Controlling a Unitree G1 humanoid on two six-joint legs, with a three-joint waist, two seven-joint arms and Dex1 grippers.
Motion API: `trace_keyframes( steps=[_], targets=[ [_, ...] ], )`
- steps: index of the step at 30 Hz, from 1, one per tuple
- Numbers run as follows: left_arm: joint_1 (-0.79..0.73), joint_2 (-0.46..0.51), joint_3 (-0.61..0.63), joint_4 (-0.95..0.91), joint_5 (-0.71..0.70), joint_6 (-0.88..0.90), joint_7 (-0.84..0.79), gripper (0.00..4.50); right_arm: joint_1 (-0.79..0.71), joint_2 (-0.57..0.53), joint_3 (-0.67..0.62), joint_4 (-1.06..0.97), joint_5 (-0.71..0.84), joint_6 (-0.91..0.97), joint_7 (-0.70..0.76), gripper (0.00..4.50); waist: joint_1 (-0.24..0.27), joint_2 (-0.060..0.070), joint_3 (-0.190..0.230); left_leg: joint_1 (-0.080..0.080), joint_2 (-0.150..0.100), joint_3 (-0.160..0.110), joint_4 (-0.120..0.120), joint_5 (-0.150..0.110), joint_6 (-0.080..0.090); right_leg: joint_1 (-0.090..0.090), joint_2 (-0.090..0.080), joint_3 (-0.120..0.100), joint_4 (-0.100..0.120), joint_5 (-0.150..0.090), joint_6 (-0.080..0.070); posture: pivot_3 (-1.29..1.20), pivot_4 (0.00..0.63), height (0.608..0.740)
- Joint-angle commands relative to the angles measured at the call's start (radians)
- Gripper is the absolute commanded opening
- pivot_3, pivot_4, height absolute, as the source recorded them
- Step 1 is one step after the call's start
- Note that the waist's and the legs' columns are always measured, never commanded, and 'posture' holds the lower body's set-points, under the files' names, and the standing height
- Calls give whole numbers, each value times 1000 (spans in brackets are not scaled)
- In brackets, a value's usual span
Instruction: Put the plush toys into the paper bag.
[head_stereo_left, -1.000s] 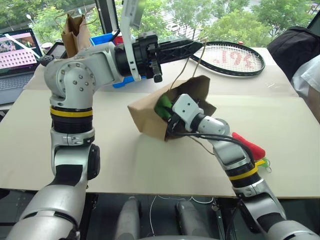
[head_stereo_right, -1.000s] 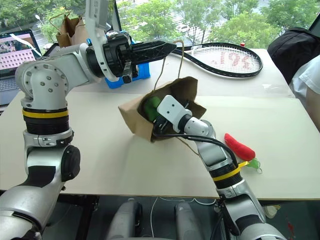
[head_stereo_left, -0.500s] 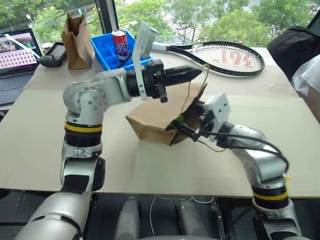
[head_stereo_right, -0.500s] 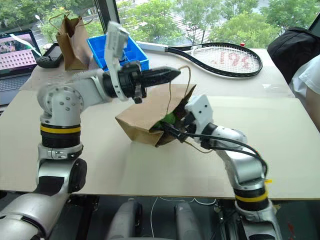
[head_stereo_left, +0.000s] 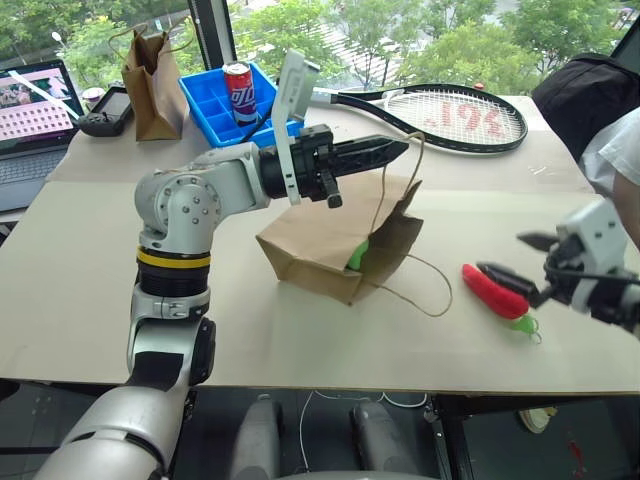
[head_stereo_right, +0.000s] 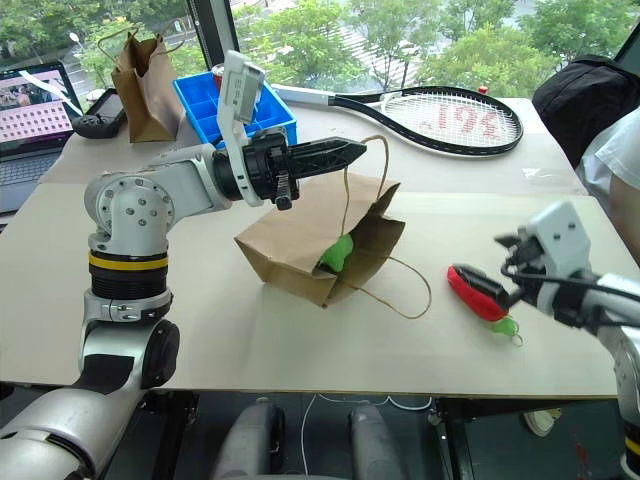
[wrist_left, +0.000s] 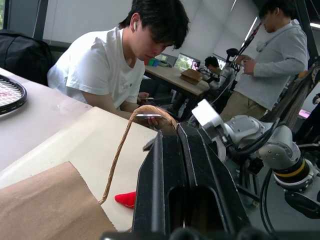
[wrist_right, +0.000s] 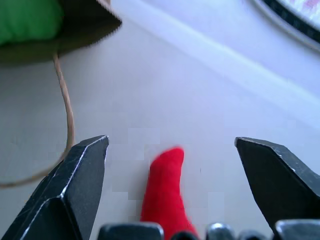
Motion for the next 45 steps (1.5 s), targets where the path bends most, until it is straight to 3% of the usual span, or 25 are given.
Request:
trace_keyframes(
  steps=[1,2,5,10,15,17,21,26,38,41,45],
  targets=[
    [-34,2,15,-31,-23,0,-2,0,24,18,-3,-5,-5,-11,-24,4485,-3,0,0,0,0,0,0,0,0,0,0,0,0,0,0,0,150,663],
    [-34,1,13,-31,-22,-1,-3,0,31,22,5,0,-12,-10,-32,4485,-5,0,0,0,0,1,0,0,0,0,0,1,0,0,1,0,150,663],
    [-37,1,11,-27,-18,-4,-5,0,41,29,20,24,-33,-13,-58,3856,-3,0,0,1,0,1,0,0,0,0,0,1,0,-1,3,0,150,663],
    [-42,3,8,-21,-12,-9,-12,0,30,4,2,10,-17,-12,-45,2130,0,0,0,0,0,1,0,0,0,0,0,1,-1,-1,3,0,150,663],
    [-49,2,2,-10,-2,-18,-21,0,13,-95,-39,-19,-2,4,10,429,0,0,0,0,0,1,0,0,0,0,0,1,-1,-1,3,0,150,663],
    [-50,1,1,-8,0,-21,-24,0,-34,-126,-76,-37,45,22,31,5,-2,0,0,0,0,1,0,0,0,0,0,1,-1,-1,3,0,150,663],
    [-58,-3,1,4,6,-30,-24,0,-114,-192,-100,-122,165,62,114,5,-2,0,0,1,0,1,0,0,0,1,0,1,-1,-1,3,0,150,663],
    [-72,-10,-2,12,4,-38,-25,0,-251,-216,50,-209,253,135,85,5,-1,0,0,0,0,0,0,0,0,1,0,0,-3,-1,3,0,150,663],
    [-61,-39,-5,-18,-19,-22,-15,0,-685,20,603,-28,51,110,-10,5,0,0,1,0,0,0,-1,0,0,1,0,1,-5,1,1,0,150,663],
    [-49,-46,0,-34,-27,-14,-3,0,-731,94,658,76,-21,88,-51,5,3,0,1,-1,0,0,-1,0,0,1,0,1,-5,1,1,0,150,663],
    [-39,-54,4,-51,-35,-7,12,0,-762,246,616,182,-51,96,-165,5,3,0,1,-1,0,0,-1,0,0,0,0,1,-4,1,1,0,150,663]
  ],
)
